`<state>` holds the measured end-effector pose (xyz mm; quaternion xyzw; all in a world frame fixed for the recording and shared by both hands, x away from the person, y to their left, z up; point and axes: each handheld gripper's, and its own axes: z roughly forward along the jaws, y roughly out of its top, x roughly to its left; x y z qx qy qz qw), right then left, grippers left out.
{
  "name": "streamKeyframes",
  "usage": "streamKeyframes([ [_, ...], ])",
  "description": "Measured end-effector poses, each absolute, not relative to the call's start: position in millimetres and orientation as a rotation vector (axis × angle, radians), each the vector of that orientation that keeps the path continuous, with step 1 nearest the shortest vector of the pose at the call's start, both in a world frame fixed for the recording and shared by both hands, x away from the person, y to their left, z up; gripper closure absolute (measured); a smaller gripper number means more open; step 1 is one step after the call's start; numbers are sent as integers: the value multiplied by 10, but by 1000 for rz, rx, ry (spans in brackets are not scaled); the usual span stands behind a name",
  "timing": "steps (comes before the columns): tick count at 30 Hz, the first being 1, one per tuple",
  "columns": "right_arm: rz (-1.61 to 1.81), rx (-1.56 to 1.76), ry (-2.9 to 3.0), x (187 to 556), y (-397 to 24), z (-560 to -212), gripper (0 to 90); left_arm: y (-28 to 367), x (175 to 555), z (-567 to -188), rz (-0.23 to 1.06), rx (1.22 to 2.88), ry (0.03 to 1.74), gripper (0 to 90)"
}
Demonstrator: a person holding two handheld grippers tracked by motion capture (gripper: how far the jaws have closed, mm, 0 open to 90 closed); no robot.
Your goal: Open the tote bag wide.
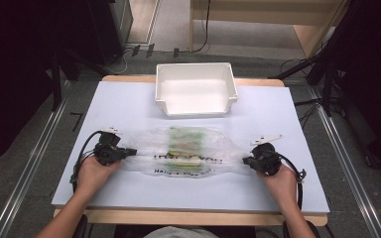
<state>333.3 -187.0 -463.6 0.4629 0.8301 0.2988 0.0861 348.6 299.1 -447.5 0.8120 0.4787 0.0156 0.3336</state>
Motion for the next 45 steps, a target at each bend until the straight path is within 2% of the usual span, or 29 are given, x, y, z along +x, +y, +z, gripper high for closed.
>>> streamKeyframes([
  [9,1114,1198,2427,3181,-1723,-4345,900,2888,3331,-4172,112,2070,1108,900],
  [21,1203,1083,2440,3127,-1420,-4102,900,2633,3283,-3864,92,2086,998,900],
  [31,1196,1029,2473,3368,-1097,-4051,900,2377,3498,-3903,87,2122,976,900],
  [45,1143,1084,2439,3851,-973,-4132,900,2367,3918,-4023,146,2094,1049,900],
])
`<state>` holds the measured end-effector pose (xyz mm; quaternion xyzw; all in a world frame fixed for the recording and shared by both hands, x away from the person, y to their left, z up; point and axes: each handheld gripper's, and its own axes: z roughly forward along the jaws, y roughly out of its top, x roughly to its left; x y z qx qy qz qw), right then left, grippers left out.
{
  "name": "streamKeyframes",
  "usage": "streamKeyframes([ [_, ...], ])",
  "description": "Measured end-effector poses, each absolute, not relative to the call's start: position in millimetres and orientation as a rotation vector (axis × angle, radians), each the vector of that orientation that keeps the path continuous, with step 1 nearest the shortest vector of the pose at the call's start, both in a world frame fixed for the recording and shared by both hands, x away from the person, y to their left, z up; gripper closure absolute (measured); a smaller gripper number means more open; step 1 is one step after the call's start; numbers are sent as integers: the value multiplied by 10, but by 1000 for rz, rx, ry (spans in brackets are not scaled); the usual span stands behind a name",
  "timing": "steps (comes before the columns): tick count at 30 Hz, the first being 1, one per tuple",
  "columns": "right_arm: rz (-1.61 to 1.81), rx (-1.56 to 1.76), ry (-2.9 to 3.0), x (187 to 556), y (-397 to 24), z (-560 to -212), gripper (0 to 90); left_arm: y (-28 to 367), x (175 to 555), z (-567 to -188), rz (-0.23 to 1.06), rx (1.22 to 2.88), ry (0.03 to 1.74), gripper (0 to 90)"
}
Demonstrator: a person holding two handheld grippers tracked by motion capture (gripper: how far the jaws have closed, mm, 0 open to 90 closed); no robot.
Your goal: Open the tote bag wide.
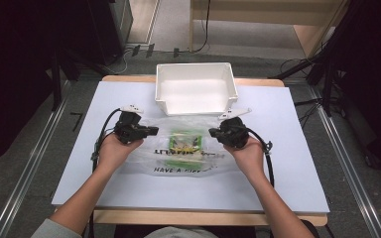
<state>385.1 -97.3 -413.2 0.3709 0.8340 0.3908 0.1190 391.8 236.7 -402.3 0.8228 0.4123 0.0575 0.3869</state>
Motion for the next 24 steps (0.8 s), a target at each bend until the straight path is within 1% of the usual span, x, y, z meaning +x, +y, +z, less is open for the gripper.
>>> streamKeyframes([
  [13,1158,1150,2407,4205,-931,-4199,900,2337,4273,-4114,156,2092,1096,900],
  [24,1124,1248,2377,4434,-951,-4462,900,2406,4459,-4356,131,2078,1165,900],
])
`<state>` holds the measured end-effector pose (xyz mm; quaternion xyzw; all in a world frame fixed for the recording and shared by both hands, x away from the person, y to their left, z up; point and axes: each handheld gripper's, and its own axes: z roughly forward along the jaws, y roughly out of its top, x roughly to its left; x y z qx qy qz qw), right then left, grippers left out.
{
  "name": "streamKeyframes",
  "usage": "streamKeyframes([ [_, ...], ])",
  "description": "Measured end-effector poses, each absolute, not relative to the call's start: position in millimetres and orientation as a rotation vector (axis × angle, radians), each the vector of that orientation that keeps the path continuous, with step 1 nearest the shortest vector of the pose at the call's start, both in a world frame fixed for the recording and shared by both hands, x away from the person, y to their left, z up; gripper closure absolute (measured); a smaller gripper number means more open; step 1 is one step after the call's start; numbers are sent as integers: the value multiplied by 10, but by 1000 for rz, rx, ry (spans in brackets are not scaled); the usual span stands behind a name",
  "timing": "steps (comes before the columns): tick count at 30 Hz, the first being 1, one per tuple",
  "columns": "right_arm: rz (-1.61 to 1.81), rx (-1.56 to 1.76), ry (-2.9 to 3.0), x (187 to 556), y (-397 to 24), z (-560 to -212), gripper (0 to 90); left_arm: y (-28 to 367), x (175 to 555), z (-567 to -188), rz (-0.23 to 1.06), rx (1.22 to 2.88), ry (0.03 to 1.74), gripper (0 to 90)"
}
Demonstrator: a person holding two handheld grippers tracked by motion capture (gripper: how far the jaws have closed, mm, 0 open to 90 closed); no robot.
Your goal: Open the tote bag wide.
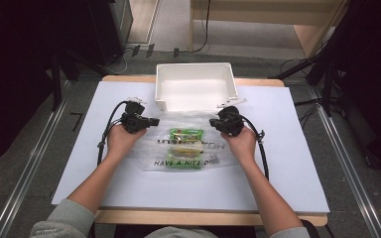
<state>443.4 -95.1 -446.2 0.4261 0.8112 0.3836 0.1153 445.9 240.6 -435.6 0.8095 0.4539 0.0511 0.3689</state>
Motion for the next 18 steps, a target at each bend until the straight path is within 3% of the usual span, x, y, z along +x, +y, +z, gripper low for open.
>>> streamKeyframes([
  [18,1053,1285,2380,4570,-948,-4703,900,2501,4507,-4624,145,2052,1224,900],
])
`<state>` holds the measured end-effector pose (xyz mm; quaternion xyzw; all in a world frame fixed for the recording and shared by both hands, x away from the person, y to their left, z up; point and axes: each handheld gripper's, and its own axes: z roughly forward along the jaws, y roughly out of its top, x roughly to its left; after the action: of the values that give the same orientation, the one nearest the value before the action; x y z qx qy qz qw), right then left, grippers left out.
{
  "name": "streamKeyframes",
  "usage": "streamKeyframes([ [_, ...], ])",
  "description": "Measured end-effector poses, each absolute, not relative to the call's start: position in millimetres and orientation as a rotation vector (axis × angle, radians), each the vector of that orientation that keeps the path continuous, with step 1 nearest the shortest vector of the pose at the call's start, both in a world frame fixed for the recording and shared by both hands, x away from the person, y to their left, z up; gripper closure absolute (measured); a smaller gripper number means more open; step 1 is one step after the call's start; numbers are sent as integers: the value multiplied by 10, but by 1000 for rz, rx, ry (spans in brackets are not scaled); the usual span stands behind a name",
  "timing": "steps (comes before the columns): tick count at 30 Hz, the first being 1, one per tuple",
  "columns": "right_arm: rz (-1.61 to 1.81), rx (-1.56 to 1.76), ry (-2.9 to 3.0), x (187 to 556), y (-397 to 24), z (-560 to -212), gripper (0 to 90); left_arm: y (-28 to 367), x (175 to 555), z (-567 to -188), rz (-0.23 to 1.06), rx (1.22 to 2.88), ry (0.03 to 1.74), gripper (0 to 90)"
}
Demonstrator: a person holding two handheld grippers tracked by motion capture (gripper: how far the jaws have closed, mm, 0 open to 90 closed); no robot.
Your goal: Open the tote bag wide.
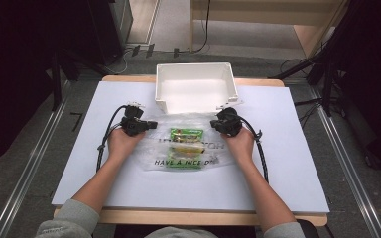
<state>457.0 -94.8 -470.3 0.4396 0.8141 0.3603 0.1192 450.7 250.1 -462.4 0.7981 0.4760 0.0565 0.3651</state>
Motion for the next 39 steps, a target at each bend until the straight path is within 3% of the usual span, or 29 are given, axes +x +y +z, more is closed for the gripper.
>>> streamKeyframes([
  [17,986,1372,2310,4552,-1313,-4734,900,2640,4465,-4595,257,2070,1268,900],
  [36,934,1355,2273,4529,-1335,-4735,900,2724,4478,-4606,232,2021,1307,900],
  [39,913,1357,2296,4518,-1305,-4706,900,2761,4476,-4555,175,2000,1306,900],
])
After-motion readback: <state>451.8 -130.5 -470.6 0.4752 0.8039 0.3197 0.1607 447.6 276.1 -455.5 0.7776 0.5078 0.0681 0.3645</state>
